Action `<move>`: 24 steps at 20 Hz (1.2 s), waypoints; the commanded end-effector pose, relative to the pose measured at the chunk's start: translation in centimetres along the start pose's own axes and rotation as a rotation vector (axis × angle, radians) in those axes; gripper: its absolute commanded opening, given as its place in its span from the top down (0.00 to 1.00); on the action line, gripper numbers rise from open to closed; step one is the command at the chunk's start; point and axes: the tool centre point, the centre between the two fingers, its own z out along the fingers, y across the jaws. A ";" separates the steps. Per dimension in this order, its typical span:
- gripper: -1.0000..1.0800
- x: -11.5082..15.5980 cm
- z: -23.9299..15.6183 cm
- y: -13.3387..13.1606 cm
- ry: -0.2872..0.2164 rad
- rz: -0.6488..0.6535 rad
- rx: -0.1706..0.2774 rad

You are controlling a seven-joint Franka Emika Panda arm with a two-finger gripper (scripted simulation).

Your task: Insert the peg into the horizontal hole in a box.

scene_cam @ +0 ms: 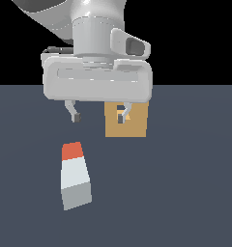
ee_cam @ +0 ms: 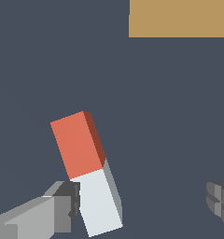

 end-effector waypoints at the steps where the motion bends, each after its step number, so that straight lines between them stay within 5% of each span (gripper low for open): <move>1: 0.04 -0.7 0.6 -0.6 -0.001 -0.037 -0.005; 24: 0.04 -6.9 5.6 -3.8 -0.008 -0.335 -0.043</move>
